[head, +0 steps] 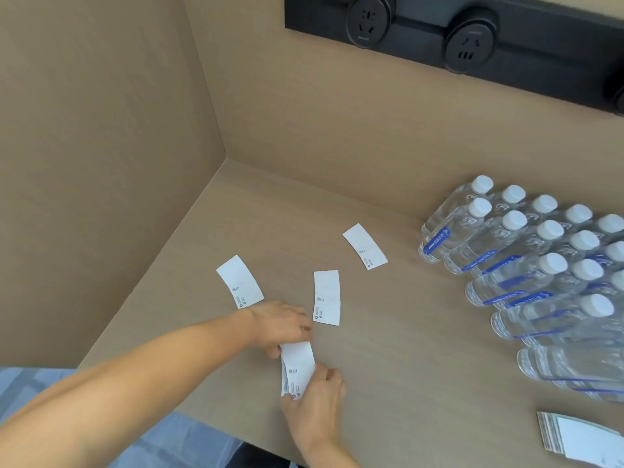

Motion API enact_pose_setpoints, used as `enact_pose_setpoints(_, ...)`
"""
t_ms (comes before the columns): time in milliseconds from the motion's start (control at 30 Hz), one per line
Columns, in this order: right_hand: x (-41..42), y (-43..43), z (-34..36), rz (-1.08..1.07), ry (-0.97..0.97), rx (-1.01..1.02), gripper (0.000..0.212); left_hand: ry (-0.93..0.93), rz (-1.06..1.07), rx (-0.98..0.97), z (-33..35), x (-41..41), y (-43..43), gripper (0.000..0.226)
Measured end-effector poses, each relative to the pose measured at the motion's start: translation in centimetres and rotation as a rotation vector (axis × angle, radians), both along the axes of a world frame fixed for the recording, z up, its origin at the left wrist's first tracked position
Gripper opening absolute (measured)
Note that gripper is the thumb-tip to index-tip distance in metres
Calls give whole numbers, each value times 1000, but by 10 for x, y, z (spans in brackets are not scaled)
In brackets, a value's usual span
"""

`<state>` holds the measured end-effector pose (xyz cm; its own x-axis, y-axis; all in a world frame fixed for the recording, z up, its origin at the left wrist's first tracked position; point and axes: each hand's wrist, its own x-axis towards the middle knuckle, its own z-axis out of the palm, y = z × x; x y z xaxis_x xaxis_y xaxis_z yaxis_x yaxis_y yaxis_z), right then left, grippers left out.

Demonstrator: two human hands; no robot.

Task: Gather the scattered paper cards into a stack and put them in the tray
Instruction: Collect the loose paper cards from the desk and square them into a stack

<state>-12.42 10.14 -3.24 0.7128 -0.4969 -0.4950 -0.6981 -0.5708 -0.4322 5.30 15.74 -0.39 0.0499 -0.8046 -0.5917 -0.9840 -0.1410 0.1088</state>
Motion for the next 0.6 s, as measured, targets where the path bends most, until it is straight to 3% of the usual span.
enact_pose_setpoints(167,0,20,-11,-95,25,-6,57,-21,-86,-24,-15,-2,1,40)
enact_pose_setpoints(333,0,23,-15,-34,25,-57,64,0,-79,-61,-27,1,4,45)
enact_pose_setpoints(467,-2,1,-16,41,57,-72,62,82,97,-89,-34,-10,10,44)
enact_pose_setpoints(600,-8,-36,-15,142,21,-64,64,199,464,-169,-41,-35,18,35)
